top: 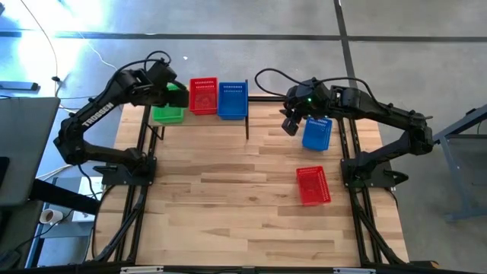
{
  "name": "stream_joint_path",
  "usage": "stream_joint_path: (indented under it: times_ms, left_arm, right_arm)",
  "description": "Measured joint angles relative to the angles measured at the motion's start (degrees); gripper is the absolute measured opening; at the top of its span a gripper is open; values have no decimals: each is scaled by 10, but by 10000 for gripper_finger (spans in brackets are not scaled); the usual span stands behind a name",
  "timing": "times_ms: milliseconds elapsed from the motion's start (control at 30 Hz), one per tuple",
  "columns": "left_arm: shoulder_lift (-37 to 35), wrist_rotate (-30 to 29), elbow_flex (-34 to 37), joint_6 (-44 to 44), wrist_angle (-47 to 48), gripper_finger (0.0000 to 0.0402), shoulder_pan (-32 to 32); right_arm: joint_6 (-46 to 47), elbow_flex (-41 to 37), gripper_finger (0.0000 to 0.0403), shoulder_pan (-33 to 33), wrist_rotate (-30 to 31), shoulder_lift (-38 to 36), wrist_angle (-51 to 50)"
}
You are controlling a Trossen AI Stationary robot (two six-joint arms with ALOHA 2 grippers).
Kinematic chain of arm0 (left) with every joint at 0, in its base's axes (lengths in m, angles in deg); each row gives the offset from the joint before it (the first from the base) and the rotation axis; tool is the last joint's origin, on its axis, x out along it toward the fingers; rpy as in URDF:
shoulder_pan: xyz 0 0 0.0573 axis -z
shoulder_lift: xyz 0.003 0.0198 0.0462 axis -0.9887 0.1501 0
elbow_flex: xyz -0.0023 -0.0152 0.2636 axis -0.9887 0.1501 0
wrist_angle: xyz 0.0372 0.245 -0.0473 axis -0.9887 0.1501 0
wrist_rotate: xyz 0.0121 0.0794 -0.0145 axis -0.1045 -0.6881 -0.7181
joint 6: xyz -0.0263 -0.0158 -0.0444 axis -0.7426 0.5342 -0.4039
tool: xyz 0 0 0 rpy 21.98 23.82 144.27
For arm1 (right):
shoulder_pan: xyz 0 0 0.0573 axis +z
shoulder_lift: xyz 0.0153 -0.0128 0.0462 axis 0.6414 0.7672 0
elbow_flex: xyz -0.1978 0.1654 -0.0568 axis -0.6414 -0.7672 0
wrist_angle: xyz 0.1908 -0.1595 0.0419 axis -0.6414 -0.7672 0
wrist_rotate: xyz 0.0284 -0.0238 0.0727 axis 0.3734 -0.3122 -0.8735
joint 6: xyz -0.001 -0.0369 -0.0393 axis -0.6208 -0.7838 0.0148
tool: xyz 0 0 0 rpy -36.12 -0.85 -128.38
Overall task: Stack baskets on shelf by color
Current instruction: Stack the green basket on top of the red baskets on the shelf
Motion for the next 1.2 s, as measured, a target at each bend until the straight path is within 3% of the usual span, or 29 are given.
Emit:
stream_joint_path:
  times_ms: [500, 1200]
  left_arm:
    - [51, -90, 0, -49, -45, 113, 67]
    - [116, -155, 0, -46, -1, 113, 67]
  right_arm:
    - [14, 0, 110, 0, 1, 0, 0]
    - [14, 0, 110, 0, 0, 0, 0]
